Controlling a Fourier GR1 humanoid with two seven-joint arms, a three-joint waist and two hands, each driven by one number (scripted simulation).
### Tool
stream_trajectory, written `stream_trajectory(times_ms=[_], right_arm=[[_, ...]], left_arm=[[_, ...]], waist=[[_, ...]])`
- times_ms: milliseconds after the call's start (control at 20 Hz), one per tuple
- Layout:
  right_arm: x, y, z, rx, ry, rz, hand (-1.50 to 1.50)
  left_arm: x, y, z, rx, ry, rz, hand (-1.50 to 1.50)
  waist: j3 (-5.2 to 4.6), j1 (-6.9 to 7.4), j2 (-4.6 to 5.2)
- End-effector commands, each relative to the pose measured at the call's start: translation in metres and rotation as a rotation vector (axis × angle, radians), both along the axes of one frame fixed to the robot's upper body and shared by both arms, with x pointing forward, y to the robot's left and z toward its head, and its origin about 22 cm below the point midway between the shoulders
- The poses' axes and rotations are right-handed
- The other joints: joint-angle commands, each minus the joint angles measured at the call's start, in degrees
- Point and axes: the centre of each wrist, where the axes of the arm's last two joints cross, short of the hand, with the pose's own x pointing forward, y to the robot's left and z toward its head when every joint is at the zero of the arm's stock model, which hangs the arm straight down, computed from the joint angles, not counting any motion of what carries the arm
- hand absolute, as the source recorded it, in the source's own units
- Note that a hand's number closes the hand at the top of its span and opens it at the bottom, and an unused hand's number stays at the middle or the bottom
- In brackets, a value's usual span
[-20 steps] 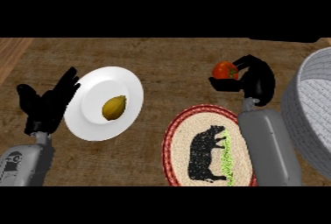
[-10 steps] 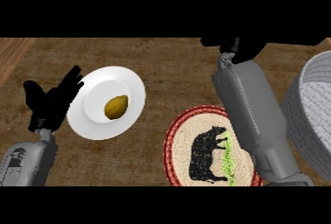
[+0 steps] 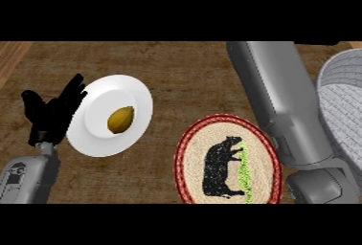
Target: Pick the tomato from the placemat and place it in the basket
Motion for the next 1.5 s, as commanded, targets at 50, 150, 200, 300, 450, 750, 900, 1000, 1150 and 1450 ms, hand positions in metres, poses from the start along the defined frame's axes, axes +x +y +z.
stream_trajectory(times_ms=[50,150,200,300,450,750,900,1000,1150,1450], right_arm=[[0.013,-0.022,0.037,0.107,-0.018,-0.198,1.50],[0.016,-0.027,0.044,0.087,-0.032,-0.235,1.50],[0.012,-0.015,0.052,0.097,-0.043,-0.248,1.50],[0.022,-0.054,0.042,0.092,-0.037,-0.297,1.50],[0.026,-0.059,0.038,0.014,0.040,-0.385,1.50],[0.028,-0.096,0.032,0.028,0.031,-0.470,1.50],[0.027,-0.114,0.029,0.048,0.044,-0.483,1.50],[0.022,-0.134,0.030,0.052,0.041,-0.483,1.50],[0.021,-0.163,-0.003,0.021,0.092,-0.506,1.50],[0.004,-0.173,-0.035,0.048,0.038,-0.495,1.50]], left_arm=[[-0.006,0.016,0.000,-0.010,0.000,0.016,0.00],[-0.003,0.007,0.001,-0.001,-0.006,0.019,0.00],[-0.003,0.007,0.004,0.011,-0.013,0.015,0.00],[-0.008,0.010,0.008,0.000,-0.016,0.012,0.00],[-0.011,0.006,-0.008,-0.006,-0.003,0.035,0.00],[-0.012,0.015,0.001,-0.004,0.017,0.030,0.00],[-0.015,0.028,-0.004,0.003,0.003,0.056,0.00],[-0.009,0.015,-0.001,-0.007,0.037,0.062,0.00],[-0.005,0.020,0.008,-0.010,0.021,0.072,0.00],[-0.022,0.004,0.005,-0.030,0.008,0.069,0.00]], waist=[[0.09,-0.29,-0.06],[0.08,-0.32,0.09],[0.08,-0.62,-0.22],[0.15,-0.43,-0.10],[0.07,-1.45,-0.24],[0.16,-2.17,-0.65],[0.15,-2.62,-0.65],[0.20,-3.88,-1.08],[0.20,-3.80,-0.87],[0.22,-3.44,-1.01]])
